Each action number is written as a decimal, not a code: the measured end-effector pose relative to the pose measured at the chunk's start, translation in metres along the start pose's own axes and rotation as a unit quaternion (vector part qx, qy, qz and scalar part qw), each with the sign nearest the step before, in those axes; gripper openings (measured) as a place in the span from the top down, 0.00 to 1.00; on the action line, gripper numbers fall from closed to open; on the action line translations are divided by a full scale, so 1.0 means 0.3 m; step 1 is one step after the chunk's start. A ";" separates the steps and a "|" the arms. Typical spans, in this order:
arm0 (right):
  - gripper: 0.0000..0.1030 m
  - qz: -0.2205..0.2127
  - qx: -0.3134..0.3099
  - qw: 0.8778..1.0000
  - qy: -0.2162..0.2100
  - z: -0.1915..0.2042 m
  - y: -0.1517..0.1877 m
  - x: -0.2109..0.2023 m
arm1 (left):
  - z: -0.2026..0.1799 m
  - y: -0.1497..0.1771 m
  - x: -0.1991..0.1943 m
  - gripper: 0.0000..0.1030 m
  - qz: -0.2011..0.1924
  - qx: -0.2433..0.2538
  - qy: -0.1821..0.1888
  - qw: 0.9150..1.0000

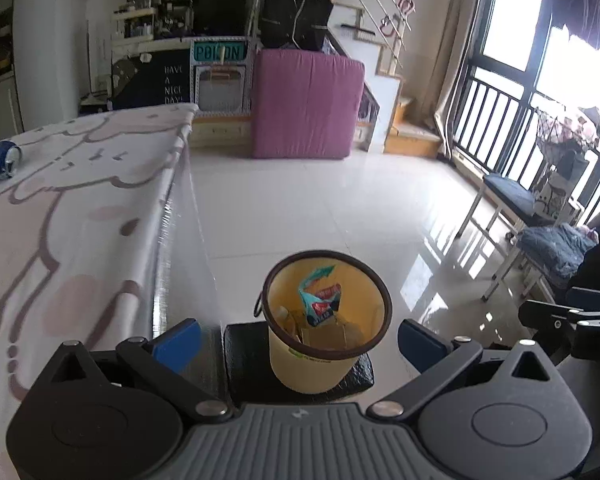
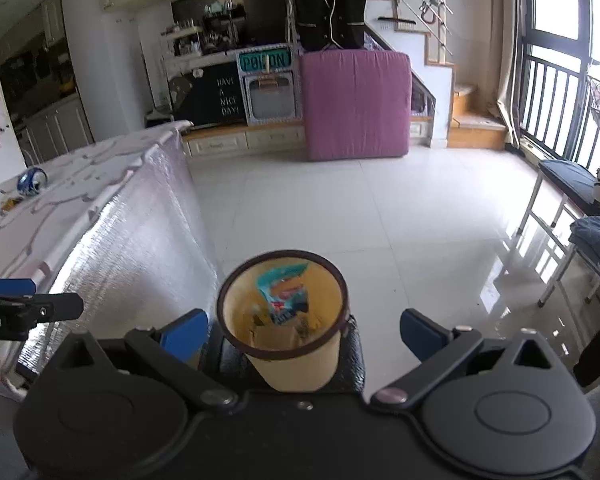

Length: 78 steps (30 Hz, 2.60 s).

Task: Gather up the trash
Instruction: 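Move both tools back from the wastebasket toward the blue can on the bed, then grasp the yellow wrapper with the left gripper while the right grasps the blue can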

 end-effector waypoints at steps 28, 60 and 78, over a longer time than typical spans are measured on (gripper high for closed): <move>0.00 -0.095 -0.077 0.984 -0.132 0.731 -0.124 0.065 | 0.743 -0.007 -0.294 0.00 -0.100 -0.094 -0.133 0.982; 0.00 -0.018 -0.217 0.926 -0.310 1.507 -0.745 0.797 | 1.618 -0.379 0.052 0.03 -0.126 -0.232 -0.236 0.935; 0.30 0.043 -0.231 0.874 -0.425 1.878 -0.869 1.138 | 1.800 -0.424 0.263 0.25 -0.061 -0.071 -0.184 0.979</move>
Point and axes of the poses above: each gripper's, at about its wrist camera, not at the fingertips, and x roughly the way its jaws point, z to its left, y to its underside, the point moved 1 cm from there along x, roughly the way its jaws point, and after that the axes turned 3 degrees about y, right-handed, at the moved point
